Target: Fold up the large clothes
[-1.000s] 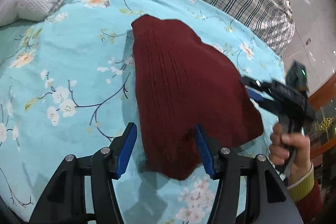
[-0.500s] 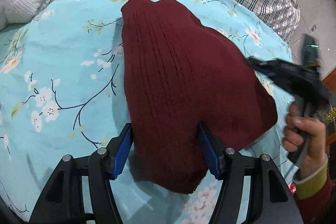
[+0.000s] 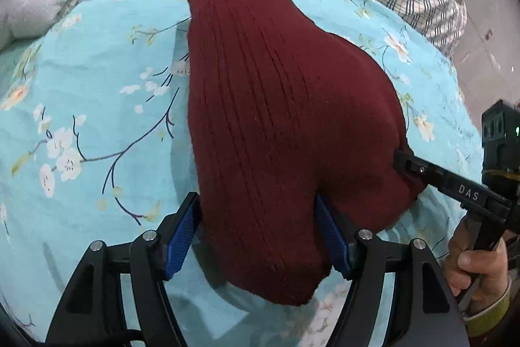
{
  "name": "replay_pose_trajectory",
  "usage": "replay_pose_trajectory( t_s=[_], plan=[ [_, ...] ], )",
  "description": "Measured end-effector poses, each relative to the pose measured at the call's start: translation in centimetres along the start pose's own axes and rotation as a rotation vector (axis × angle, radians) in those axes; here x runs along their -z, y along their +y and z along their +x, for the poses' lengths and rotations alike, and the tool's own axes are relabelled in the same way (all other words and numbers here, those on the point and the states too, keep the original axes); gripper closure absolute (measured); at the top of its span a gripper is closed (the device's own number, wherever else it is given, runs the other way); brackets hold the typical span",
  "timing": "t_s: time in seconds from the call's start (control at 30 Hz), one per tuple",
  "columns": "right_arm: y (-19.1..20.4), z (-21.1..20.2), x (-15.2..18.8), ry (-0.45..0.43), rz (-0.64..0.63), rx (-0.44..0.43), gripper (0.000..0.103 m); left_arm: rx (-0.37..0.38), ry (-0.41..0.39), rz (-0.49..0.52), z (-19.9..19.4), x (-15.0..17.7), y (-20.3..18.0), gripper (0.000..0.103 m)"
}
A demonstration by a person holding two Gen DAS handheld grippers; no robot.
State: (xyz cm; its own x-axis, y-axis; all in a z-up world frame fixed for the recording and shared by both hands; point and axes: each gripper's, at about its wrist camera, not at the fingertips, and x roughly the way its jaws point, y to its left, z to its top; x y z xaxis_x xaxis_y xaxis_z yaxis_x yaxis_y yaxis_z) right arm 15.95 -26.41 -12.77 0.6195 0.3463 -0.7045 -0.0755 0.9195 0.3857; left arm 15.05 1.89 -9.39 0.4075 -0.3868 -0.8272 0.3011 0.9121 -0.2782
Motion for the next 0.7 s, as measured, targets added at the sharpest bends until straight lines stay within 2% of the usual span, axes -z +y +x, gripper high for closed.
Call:
replay_pose_trajectory(
  t_s=[0.13,0.3,0.37,0.43,0.53,0.7],
  plan=[
    [0.6,-0.6,-0.3,0.005,0.013,-0.016,0.084,-0.013,-0.006,-0.023,-1.0,0.1,0.1,0.032],
    [2.1,-2.6,0.3,-0.025,0.017,-0.022,0.083,-0.029,-0.056,-0.029,-4.1,1.2,-0.1,0.03],
    [3.1,-3.5,0.7,-0.045,0.003,-0.028,0.077,-0.031,-0.071,-0.036,-5.0,1.7,0.4,0.025],
    [3.5,-4.9,1.5,-0.067,-0.008,-0.033,0.065,-0.052,-0.084,-0.042,-5.9,2.5,0.9,0.022],
    [3.8,-6.2,2.5,-0.085,-0.017,-0.03,0.063,-0.116,-0.074,-0.033,-6.6,4.0,1.6,0.022],
    [3.7,-6.8,4.5,-0.067,-0.031,0.009,0.059,-0.184,-0.035,-0.009,-6.7,6.6,2.8,0.022]
  ],
)
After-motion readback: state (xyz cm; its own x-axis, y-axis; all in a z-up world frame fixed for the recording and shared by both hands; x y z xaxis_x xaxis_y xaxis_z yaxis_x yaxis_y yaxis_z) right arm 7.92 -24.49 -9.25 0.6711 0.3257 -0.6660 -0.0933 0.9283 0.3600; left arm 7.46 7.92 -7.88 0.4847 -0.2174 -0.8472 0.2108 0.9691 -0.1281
